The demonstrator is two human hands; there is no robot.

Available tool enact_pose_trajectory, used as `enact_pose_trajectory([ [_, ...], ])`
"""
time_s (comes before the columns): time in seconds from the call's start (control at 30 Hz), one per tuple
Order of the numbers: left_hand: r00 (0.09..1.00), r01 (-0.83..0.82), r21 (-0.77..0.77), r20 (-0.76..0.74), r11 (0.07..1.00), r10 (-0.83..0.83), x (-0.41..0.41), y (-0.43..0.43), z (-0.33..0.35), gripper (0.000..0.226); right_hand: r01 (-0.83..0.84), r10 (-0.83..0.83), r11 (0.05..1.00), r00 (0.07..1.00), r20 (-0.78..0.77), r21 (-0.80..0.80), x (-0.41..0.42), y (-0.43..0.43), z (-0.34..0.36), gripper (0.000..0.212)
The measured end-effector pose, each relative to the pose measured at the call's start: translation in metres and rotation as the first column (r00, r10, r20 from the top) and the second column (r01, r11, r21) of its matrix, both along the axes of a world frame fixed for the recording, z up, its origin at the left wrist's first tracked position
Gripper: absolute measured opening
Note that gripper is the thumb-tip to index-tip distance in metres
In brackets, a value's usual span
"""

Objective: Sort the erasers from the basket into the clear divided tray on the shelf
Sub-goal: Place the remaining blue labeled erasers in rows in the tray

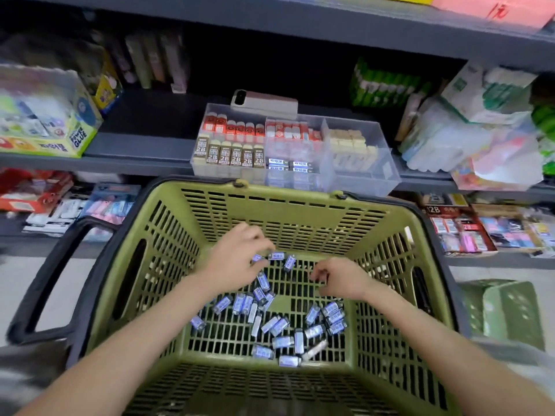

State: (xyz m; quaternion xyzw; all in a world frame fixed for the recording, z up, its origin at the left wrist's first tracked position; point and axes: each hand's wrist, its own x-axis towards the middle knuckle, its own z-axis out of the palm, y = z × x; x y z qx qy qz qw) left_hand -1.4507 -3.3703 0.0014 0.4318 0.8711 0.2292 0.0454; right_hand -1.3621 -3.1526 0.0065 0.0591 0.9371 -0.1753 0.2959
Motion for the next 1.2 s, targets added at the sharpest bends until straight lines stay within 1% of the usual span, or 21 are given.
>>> enact_pose_trajectory([
  [0.07, 0.984, 0.087, -0.32, 0.176, 0.943, -0.031, 0.008, -0.007, -0.034, 0.047, -0.015, 0.0, 0.993, 0.991, 0.136, 0.115, 0.012, 0.005, -0.034, 0.06],
  [0.1, 0.97, 0.123, -0.418, 0.241, 0.9, -0.02, 0.012, -0.011, -0.049, 0.057, -0.023, -0.005, 0.988, 0.983, 0.183, 0.154, 0.017, 0.006, -0.046, 0.071],
  [0.17, 0.953, 0.18, -0.51, 0.301, 0.841, -0.022, 0.018, -0.016, -0.072, 0.071, -0.033, -0.008, 0.98, 0.978, 0.207, 0.195, 0.027, 0.007, -0.066, 0.084],
  [0.2, 0.953, 0.199, -0.536, 0.3, 0.82, -0.035, 0.022, -0.016, -0.081, 0.077, -0.025, -0.015, 0.98, 0.979, 0.201, 0.199, 0.032, 0.007, -0.075, 0.09],
  [0.33, 0.963, 0.263, -0.609, 0.209, 0.748, -0.169, 0.032, -0.009, -0.097, 0.093, 0.028, -0.059, 0.986, 0.98, 0.19, 0.162, 0.047, 0.003, -0.091, 0.112],
  [0.4, 0.963, 0.268, -0.624, 0.141, 0.734, -0.231, 0.038, -0.01, -0.1, 0.093, 0.071, -0.092, 0.989, 0.983, 0.161, 0.13, 0.051, 0.004, -0.09, 0.104],
  [0.5, 0.966, 0.25, -0.587, 0.1, 0.77, -0.238, 0.04, -0.016, -0.106, 0.081, 0.135, -0.143, 0.988, 0.984, 0.105, 0.08, 0.055, 0.009, -0.088, 0.081],
  [0.63, 0.966, 0.258, -0.529, 0.153, 0.808, -0.208, 0.036, -0.021, -0.111, 0.069, 0.109, -0.115, 0.992, 0.989, 0.093, 0.067, 0.058, 0.015, -0.089, 0.061],
  [0.73, 0.968, 0.233, -0.481, 0.197, 0.845, -0.154, 0.032, -0.02, -0.113, 0.064, 0.152, -0.157, 0.985, 0.986, 0.053, 0.088, 0.058, 0.012, -0.089, 0.044],
  [0.8, 0.961, 0.173, -0.417, 0.271, 0.892, -0.06, 0.031, -0.021, -0.11, 0.061, 0.23, -0.233, 0.97, 0.972, 0.035, 0.078, 0.056, 0.008, -0.086, 0.039],
  [0.87, 0.922, 0.062, -0.317, 0.381, 0.946, 0.067, 0.028, -0.023, -0.102, 0.059, 0.323, -0.323, 0.946, 0.945, 0.043, 0.011, 0.051, 0.007, -0.08, 0.039],
  [0.9, 0.876, -0.013, -0.25, 0.465, 0.968, 0.132, 0.027, -0.024, -0.097, 0.057, 0.377, -0.375, 0.925, 0.926, 0.051, -0.043, 0.047, 0.008, -0.075, 0.039],
  [0.93, 0.791, -0.106, -0.174, 0.581, 0.979, 0.189, 0.025, -0.024, -0.091, 0.053, 0.431, -0.427, 0.895, 0.902, 0.059, -0.115, 0.043, 0.008, -0.068, 0.038],
  [0.97, 0.65, -0.217, -0.098, 0.727, 0.971, 0.218, 0.024, -0.022, -0.082, 0.048, 0.477, -0.472, 0.854, 0.878, 0.075, -0.208, 0.038, 0.007, -0.06, 0.038],
  [1.0, 0.455, -0.348, -0.034, 0.868, 0.937, 0.2, 0.024, -0.02, -0.072, 0.04, 0.509, -0.504, 0.801, 0.857, 0.103, -0.316, 0.033, 0.004, -0.049, 0.039],
  [1.03, 0.235, -0.486, -0.01, 0.962, 0.874, 0.142, 0.024, -0.016, -0.062, 0.033, 0.524, -0.523, 0.741, 0.843, 0.13, -0.419, 0.027, -0.001, -0.037, 0.04],
  [1.07, 0.029, -0.604, -0.026, 0.998, 0.797, 0.055, 0.025, -0.012, -0.053, 0.031, 0.527, -0.537, 0.678, 0.831, 0.145, -0.512, 0.022, -0.006, -0.024, 0.041],
  [1.1, -0.132, -0.685, -0.064, 0.99, 0.726, -0.038, 0.025, -0.006, -0.043, 0.032, 0.523, -0.555, 0.606, 0.818, 0.152, -0.599, 0.018, -0.012, -0.011, 0.041],
  [1.13, -0.247, -0.732, -0.101, 0.961, 0.674, -0.124, 0.026, -0.001, -0.034, 0.036, 0.515, -0.576, 0.526, 0.801, 0.161, -0.677, 0.014, -0.019, 0.001, 0.041],
  [1.17, -0.327, -0.755, -0.125, 0.923, 0.644, -0.204, 0.028, 0.003, -0.026, 0.04, 0.504, -0.594, 0.451, 0.785, 0.173, -0.737, 0.012, -0.025, 0.012, 0.041],
  [1.2, -0.379, -0.765, -0.132, 0.883, 0.63, -0.276, 0.031, 0.007, -0.019, 0.042, 0.49, -0.609, 0.395, 0.773, 0.179, -0.777, 0.009, -0.031, 0.023, 0.041],
])
